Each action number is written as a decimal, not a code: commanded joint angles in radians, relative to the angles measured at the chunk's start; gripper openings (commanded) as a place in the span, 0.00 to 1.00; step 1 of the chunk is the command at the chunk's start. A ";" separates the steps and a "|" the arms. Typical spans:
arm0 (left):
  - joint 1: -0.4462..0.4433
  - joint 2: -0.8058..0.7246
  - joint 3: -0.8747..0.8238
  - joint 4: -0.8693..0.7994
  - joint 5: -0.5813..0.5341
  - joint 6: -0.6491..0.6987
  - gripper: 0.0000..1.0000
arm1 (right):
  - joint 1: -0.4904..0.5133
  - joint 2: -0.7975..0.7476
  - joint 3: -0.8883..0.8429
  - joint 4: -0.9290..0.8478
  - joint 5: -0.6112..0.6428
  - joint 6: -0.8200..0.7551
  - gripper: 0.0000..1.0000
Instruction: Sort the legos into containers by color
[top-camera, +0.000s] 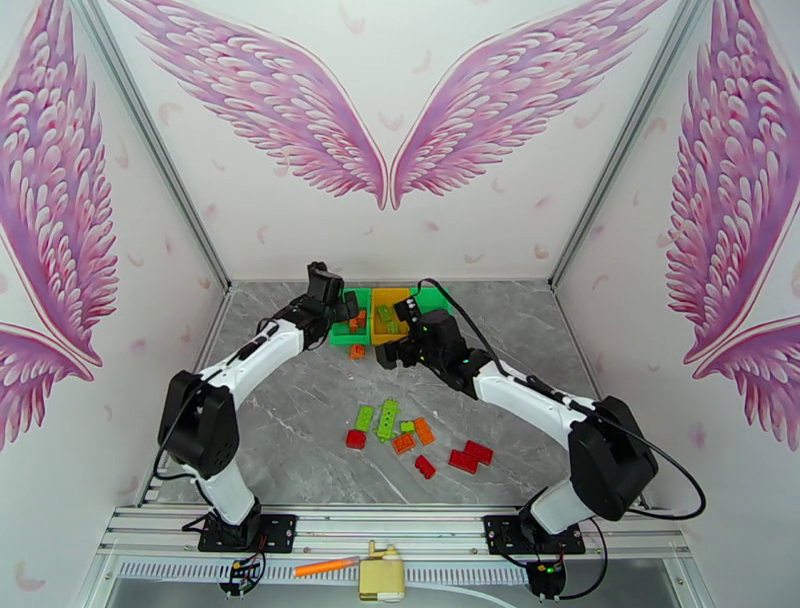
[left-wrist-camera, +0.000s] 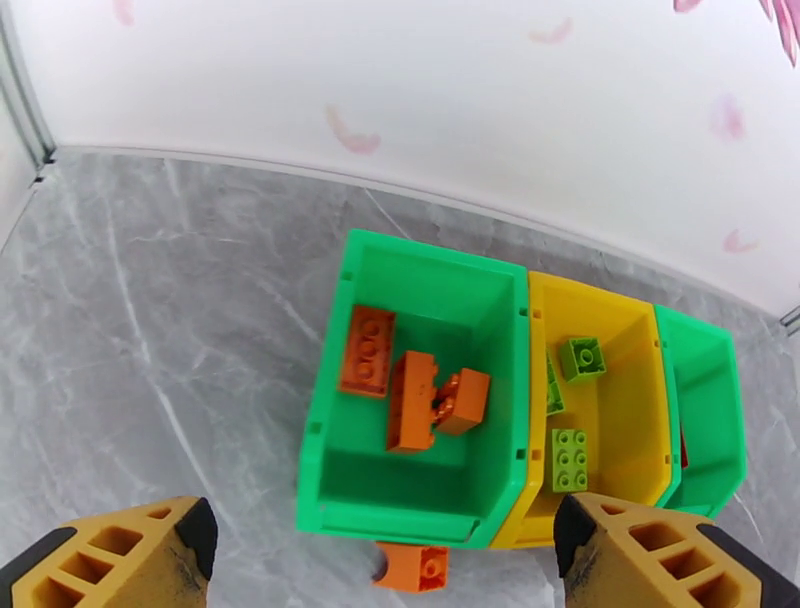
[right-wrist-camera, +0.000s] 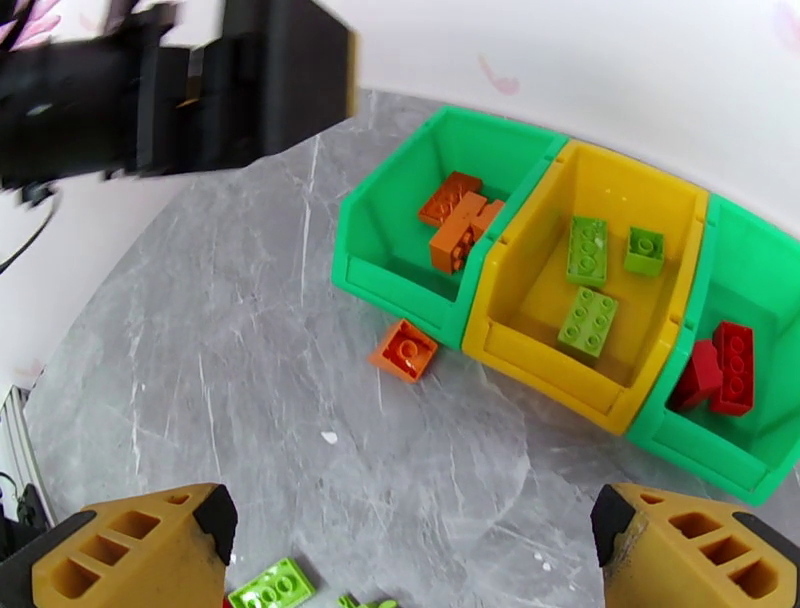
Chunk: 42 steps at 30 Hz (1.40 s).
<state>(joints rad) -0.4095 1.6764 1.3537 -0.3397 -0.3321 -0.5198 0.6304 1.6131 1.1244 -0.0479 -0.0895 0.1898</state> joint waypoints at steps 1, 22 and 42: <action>0.039 -0.097 -0.105 0.038 -0.019 -0.016 0.94 | 0.028 0.091 0.074 -0.050 0.075 0.124 0.99; 0.161 -0.291 -0.264 -0.019 0.021 -0.037 0.92 | 0.089 0.607 0.497 -0.155 0.062 0.568 0.82; 0.161 -0.299 -0.288 -0.013 0.035 -0.031 0.91 | 0.089 0.759 0.640 -0.213 0.088 0.593 0.59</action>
<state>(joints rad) -0.2470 1.4044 1.0840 -0.3466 -0.3035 -0.5564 0.7193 2.3329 1.7336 -0.2218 -0.0246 0.7673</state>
